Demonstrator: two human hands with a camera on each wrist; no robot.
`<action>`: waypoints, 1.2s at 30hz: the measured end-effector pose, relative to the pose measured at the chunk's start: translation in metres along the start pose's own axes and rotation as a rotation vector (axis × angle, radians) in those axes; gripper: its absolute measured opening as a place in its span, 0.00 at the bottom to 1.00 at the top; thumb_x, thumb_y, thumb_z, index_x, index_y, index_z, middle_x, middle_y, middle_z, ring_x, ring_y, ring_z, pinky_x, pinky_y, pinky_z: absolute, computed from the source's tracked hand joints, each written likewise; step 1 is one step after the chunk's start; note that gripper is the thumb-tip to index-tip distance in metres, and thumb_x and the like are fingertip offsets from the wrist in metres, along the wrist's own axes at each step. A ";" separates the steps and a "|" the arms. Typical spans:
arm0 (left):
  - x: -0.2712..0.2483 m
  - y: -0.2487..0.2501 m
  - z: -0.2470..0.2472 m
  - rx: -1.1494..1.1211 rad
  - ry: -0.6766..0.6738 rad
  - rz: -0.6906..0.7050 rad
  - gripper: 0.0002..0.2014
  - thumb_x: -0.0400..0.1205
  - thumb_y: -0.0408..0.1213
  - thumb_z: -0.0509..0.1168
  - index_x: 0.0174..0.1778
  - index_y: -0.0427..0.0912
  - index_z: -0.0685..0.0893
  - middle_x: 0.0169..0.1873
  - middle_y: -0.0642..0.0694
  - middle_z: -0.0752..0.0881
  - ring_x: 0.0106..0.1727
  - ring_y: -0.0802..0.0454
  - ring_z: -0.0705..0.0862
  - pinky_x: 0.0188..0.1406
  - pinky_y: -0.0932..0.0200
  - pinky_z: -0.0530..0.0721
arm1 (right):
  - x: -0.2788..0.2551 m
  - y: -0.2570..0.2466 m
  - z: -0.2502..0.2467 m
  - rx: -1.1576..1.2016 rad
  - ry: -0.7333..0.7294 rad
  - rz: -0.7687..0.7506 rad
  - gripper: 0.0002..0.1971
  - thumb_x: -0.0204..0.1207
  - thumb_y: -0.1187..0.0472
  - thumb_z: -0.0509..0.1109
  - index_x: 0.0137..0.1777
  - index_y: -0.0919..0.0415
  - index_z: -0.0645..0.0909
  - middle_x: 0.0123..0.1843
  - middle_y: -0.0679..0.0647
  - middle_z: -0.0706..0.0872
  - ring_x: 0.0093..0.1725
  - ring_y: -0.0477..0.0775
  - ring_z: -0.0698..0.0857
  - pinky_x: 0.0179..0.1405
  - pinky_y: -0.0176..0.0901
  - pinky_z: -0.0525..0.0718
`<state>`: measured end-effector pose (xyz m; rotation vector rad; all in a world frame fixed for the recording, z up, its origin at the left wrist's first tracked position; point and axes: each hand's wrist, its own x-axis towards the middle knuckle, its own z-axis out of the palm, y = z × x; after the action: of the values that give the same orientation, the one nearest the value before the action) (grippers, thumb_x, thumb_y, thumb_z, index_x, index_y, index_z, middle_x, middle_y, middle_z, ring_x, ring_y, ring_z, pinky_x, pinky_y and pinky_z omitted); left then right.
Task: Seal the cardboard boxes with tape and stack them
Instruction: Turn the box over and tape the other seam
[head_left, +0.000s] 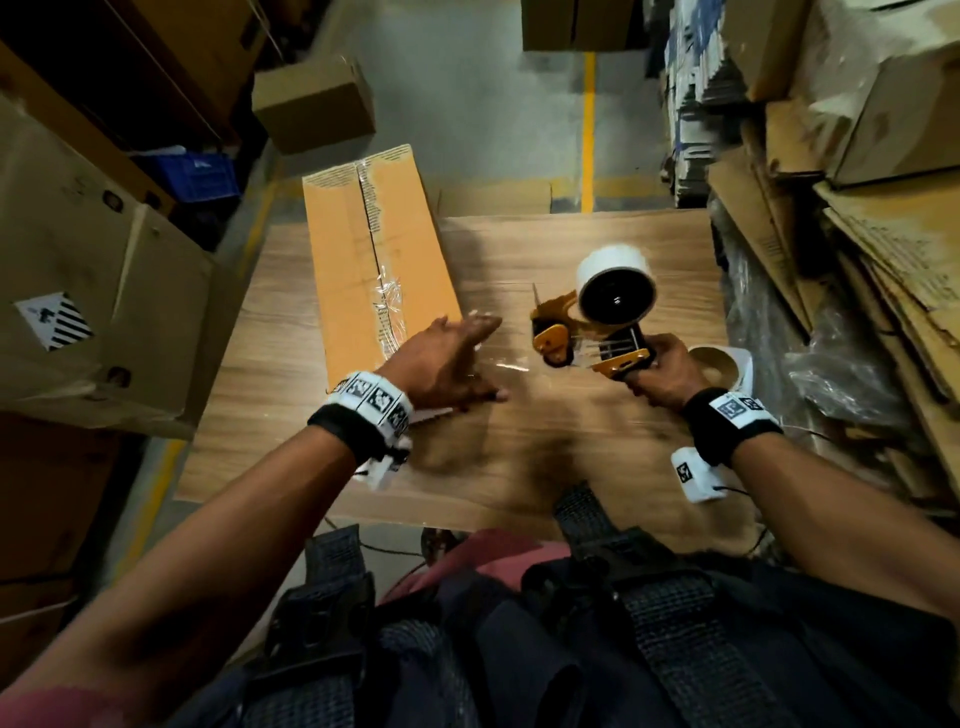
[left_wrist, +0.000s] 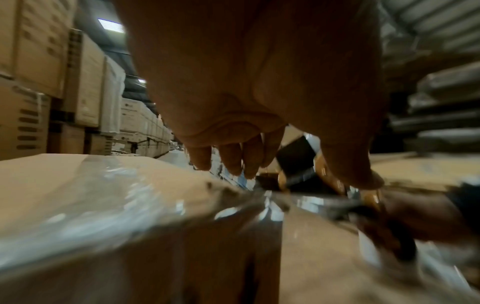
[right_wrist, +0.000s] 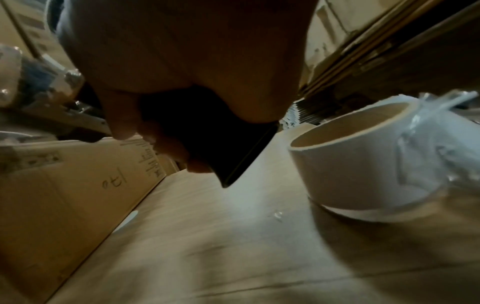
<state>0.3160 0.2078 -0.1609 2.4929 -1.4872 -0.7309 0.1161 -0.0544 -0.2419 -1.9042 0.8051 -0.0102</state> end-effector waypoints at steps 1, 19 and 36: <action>-0.007 -0.007 0.009 0.054 -0.021 0.062 0.53 0.79 0.71 0.68 0.93 0.46 0.54 0.91 0.43 0.58 0.92 0.45 0.54 0.91 0.37 0.54 | -0.001 -0.001 -0.001 0.043 0.020 0.012 0.07 0.67 0.69 0.80 0.45 0.63 0.88 0.21 0.44 0.83 0.16 0.39 0.76 0.15 0.32 0.73; 0.012 -0.004 0.025 -0.313 0.080 -0.107 0.20 0.91 0.57 0.61 0.61 0.47 0.91 0.87 0.48 0.69 0.92 0.54 0.53 0.89 0.36 0.40 | -0.022 -0.040 -0.025 -0.062 -0.061 0.001 0.23 0.76 0.73 0.79 0.70 0.69 0.81 0.59 0.60 0.84 0.47 0.45 0.81 0.31 0.12 0.72; 0.017 0.005 0.033 -0.165 0.134 -0.153 0.10 0.86 0.46 0.72 0.57 0.47 0.94 0.88 0.50 0.69 0.92 0.50 0.54 0.89 0.33 0.44 | 0.010 -0.029 -0.031 -0.487 -0.217 -0.158 0.18 0.70 0.58 0.86 0.30 0.46 0.78 0.31 0.48 0.84 0.37 0.59 0.85 0.37 0.51 0.79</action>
<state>0.3026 0.1941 -0.1935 2.4949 -1.1534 -0.6652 0.1283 -0.0778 -0.2066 -2.3728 0.5377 0.3160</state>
